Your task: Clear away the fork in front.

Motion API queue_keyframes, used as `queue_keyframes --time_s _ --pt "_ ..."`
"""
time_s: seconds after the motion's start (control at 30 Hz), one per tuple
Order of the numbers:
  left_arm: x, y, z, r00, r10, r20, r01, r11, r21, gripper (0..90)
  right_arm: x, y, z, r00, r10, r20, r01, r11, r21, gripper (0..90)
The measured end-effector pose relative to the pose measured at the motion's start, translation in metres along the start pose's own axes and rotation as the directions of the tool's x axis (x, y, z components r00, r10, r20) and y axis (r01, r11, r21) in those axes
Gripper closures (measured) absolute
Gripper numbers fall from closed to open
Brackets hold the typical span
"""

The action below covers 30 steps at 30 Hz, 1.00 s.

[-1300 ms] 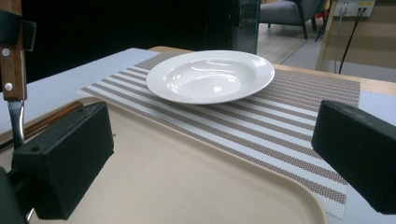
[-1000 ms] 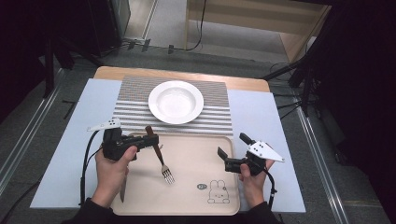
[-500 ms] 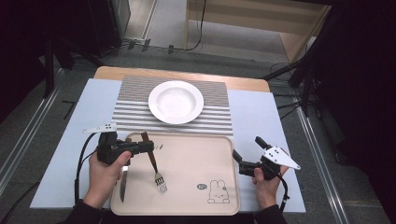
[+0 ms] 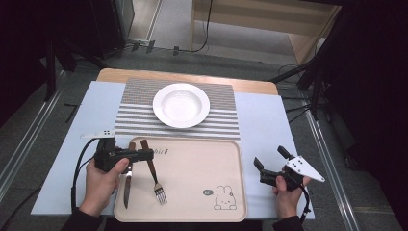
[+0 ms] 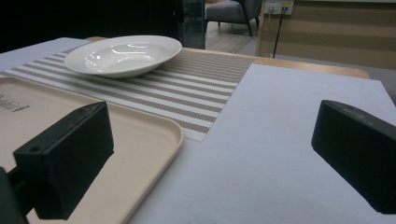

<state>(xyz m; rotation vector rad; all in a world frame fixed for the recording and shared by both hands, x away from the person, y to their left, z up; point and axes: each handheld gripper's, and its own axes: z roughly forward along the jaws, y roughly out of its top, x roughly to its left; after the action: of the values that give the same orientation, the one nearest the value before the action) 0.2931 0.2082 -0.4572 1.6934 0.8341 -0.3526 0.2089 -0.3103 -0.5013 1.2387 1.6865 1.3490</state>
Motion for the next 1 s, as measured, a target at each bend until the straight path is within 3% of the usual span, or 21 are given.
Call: queue_keyframes --time_s 0.13,0.37,0.5,0.73,0.83,0.97,1.0 --pt "0.001 0.000 -0.001 1.0000 -0.004 -0.006 0.004 0.9999 0.015 79.4 -0.006 -0.003 -0.006 0.9997 -0.011 0.023 0.011 1.000 0.001 0.0" --pt "0.002 0.000 0.000 0.9993 -0.030 0.022 0.029 0.9991 0.030 79.4 -0.017 -0.007 -0.019 0.9975 0.004 0.071 -0.003 1.000 -0.016 0.0" --pt "0.001 -0.001 0.003 0.9994 -0.032 0.010 0.031 0.9980 0.054 79.4 -0.021 -0.010 -0.025 0.9968 0.008 0.079 -0.007 1.000 -0.017 0.0" --pt "0.010 -0.001 0.005 0.9987 -0.049 0.015 0.048 0.9973 0.056 79.4 -0.021 -0.012 -0.030 0.9975 0.009 0.071 -0.007 1.000 -0.017 0.0" --pt "0.016 -0.002 0.006 0.9982 -0.060 0.002 0.060 0.9966 0.056 78.8 -0.023 -0.014 -0.031 0.9972 0.012 0.074 -0.011 1.000 -0.011 0.0" --pt "0.019 -0.002 0.007 0.9988 -0.037 -0.031 0.039 0.9976 0.057 77.2 -0.026 -0.015 -0.034 0.9962 0.014 0.086 -0.013 1.000 -0.013 0.0" --pt "0.019 -0.002 0.007 0.9980 -0.020 -0.060 0.023 0.9979 0.060 76.5 -0.027 -0.015 -0.035 0.9959 0.013 0.089 -0.012 1.000 -0.014 0.0"
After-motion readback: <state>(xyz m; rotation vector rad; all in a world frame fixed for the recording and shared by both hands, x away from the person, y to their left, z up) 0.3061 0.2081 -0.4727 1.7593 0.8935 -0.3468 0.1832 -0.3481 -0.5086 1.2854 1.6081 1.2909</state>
